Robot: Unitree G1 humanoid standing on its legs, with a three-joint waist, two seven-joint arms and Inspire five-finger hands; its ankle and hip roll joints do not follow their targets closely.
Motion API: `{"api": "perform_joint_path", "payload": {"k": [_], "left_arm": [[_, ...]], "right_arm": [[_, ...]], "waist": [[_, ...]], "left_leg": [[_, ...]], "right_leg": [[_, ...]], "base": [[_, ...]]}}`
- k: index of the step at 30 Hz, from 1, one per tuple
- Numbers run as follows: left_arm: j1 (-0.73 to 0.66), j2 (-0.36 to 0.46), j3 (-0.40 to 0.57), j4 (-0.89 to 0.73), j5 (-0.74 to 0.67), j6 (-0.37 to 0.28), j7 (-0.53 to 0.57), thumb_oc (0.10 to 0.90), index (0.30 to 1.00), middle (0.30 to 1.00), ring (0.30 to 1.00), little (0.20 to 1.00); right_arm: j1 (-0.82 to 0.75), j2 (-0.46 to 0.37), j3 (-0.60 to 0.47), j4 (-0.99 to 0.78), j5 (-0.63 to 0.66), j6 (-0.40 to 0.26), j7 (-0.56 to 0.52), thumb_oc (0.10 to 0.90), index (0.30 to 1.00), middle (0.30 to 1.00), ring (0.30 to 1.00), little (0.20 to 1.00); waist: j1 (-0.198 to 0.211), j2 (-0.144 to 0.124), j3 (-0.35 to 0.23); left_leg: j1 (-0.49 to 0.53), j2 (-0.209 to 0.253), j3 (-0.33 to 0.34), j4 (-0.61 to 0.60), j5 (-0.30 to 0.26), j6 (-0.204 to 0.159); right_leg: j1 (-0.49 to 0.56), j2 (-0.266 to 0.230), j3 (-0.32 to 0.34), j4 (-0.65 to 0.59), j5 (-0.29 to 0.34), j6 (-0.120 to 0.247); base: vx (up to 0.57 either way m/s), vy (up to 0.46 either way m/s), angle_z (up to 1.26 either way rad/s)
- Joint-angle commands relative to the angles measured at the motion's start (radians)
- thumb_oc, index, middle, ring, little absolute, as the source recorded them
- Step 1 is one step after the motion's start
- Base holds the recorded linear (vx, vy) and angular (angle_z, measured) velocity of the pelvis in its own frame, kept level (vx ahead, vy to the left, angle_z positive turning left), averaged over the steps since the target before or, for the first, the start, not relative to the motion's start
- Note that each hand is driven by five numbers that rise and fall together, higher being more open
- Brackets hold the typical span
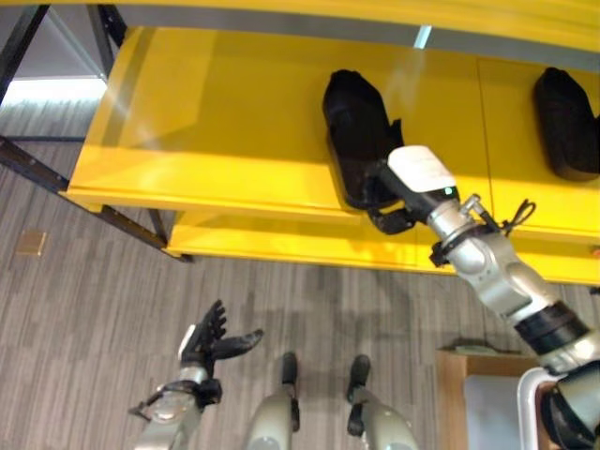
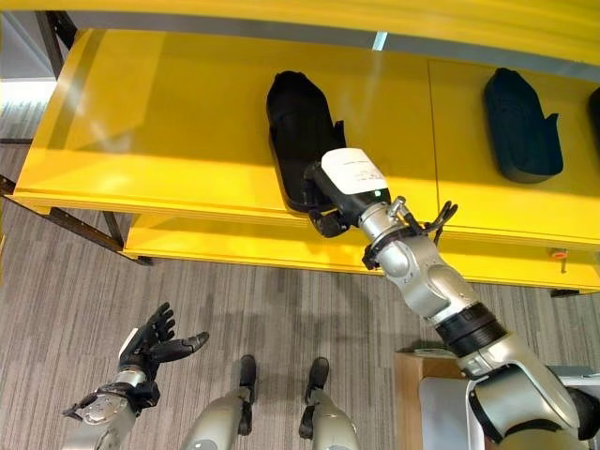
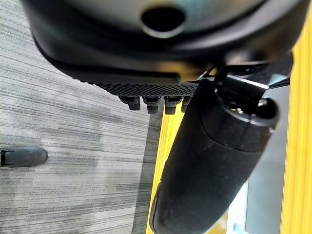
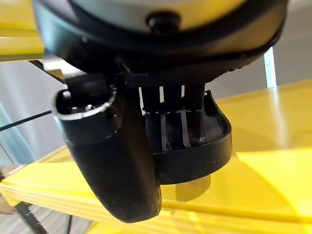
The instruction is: Move parts from the plastic box to the shelf.
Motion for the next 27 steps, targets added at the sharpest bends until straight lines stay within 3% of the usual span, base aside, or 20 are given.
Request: {"api": "perform_joint_path", "payload": {"k": [1, 12, 27], "left_arm": [[0.01, 0.057, -0.036, -0.086, -0.037, -0.092, -0.018, 0.9, 1.0, 1.0, 1.0, 1.0], [-0.008, 0.078, -0.08, -0.095, -0.057, -0.098, -0.031, 0.9, 1.0, 1.0, 1.0, 1.0], [-0.029, 0.076, -0.106, -0.088, -0.073, -0.105, -0.027, 0.9, 1.0, 1.0, 1.0, 1.0]], "right_arm": [[-0.246, -0.053, 0.018, -0.014, 0.012, -0.035, -0.13, 0.4, 0.3, 0.3, 0.3, 0.3], [-0.486, -0.064, 0.174, 0.283, 0.066, -0.009, -0.135, 0.4, 0.3, 0.3, 0.3, 0.3], [-0.598, -0.04, 0.246, 0.561, 0.083, 0.021, -0.159, 0.4, 0.3, 0.3, 0.3, 0.3]], "waist": [[0.021, 0.069, -0.083], [0.031, 0.085, -0.049], [0.04, 0.103, -0.033]], "left_leg": [[0.134, 0.214, -0.013, -0.155, 0.101, -0.102], [0.105, 0.207, -0.013, -0.159, 0.118, -0.107], [0.084, 0.203, -0.022, -0.165, 0.13, -0.11]], "right_leg": [[-0.126, -0.098, 0.001, 0.287, -0.135, 0.082], [-0.181, -0.101, 0.013, 0.313, -0.134, 0.075], [-0.22, -0.103, 0.013, 0.335, -0.135, 0.071]], "base": [[0.0, 0.0, 0.0], [-0.01, -0.002, -0.01], [0.0, 0.0, 0.0]]}}
